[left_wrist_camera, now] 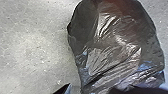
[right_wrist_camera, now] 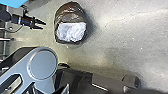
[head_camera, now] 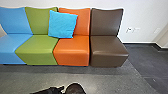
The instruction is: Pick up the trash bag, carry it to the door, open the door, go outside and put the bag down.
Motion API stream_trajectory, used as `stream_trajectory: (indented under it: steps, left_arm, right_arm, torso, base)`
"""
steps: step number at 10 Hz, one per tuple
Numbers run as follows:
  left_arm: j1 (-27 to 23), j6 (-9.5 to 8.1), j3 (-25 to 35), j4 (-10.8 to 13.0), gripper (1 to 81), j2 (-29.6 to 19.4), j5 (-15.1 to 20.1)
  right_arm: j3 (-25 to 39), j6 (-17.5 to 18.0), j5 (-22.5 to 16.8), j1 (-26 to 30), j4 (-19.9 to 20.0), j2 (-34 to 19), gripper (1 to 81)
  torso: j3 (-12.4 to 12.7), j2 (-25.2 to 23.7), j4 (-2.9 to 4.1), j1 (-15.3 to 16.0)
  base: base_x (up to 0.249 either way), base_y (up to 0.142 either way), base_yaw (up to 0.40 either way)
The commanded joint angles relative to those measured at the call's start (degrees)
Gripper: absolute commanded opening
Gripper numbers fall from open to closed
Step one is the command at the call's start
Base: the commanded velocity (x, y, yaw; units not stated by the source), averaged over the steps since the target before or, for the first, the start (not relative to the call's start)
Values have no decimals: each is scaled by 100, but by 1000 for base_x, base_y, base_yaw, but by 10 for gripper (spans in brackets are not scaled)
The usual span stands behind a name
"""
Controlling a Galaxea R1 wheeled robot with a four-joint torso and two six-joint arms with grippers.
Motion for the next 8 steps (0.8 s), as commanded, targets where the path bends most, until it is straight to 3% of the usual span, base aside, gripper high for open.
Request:
stream_trajectory:
  steps: [1,5,6,8]
  left_arm:
    - [-802,-40,-13,-63,811,92,490]
    - [-925,-40,-13,-63,811,339,508]
    - [-925,-40,-13,-63,811,410,508]
    - [-925,-40,-13,-54,811,515,560]
  right_arm:
    - [144,7,-457,331,128,-396,811]
    - [153,16,-457,331,172,-361,811]
    - [153,25,-457,331,172,-344,811]
    - [153,34,-457,340,172,-300,811]
  torso:
    - [7,-553,0,358]
    - [-57,-1344,0,846]
    - [-386,-1558,0,979]
    - [-683,-1926,0,1204]
  base:
    - [0,0,0]
    - [0,0,0]
    - [0,0,0]
    - [0,0,0]
